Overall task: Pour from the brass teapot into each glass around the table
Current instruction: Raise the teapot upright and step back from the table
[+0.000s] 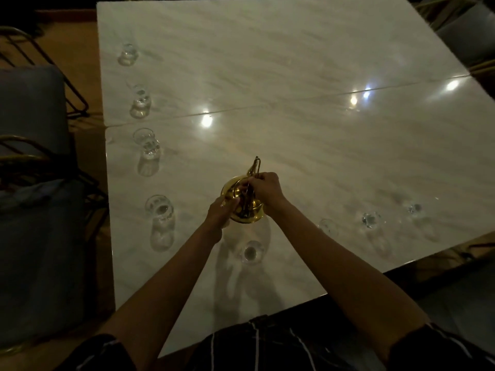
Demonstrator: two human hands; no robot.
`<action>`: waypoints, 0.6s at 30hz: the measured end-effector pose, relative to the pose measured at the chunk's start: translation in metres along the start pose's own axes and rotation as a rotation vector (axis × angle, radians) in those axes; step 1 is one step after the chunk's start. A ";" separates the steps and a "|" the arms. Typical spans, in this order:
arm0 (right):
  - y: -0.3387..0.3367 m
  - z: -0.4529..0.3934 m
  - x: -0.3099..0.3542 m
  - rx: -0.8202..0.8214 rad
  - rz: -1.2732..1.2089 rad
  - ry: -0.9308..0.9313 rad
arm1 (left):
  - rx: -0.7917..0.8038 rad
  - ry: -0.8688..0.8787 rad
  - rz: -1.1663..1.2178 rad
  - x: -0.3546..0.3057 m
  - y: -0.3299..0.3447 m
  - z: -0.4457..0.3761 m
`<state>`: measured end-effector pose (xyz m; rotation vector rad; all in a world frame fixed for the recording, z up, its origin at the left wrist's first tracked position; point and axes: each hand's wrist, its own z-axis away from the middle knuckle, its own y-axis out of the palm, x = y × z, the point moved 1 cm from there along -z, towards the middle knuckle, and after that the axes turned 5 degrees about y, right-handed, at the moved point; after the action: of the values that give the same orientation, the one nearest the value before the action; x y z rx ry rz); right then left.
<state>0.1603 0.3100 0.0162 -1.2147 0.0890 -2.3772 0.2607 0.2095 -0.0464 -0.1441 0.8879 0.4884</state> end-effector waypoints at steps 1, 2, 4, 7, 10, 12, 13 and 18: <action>0.003 -0.004 -0.001 -0.009 0.016 0.011 | 0.015 -0.004 0.013 0.000 0.000 -0.002; 0.007 -0.009 -0.003 -0.013 0.026 0.020 | 0.025 -0.011 0.025 0.002 0.000 -0.007; 0.012 -0.019 -0.006 -0.025 0.035 0.026 | 0.030 -0.018 0.018 0.003 0.002 -0.013; 0.017 -0.028 -0.006 -0.039 0.034 0.039 | 0.039 -0.033 0.025 0.005 0.004 -0.021; 0.021 -0.028 0.000 -0.062 0.016 0.055 | 0.039 -0.055 0.034 0.006 0.003 -0.029; 0.025 -0.030 0.002 -0.073 0.013 0.060 | 0.043 -0.063 0.036 0.007 0.002 -0.034; 0.026 -0.031 0.003 -0.074 0.009 0.064 | 0.049 -0.067 0.033 0.008 0.000 -0.036; 0.032 -0.041 -0.001 -0.058 0.031 0.106 | 0.077 -0.079 0.042 0.013 -0.003 -0.043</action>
<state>0.1412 0.2761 -0.0181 -1.1049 0.2103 -2.4262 0.2385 0.1974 -0.0838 -0.0358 0.8321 0.4954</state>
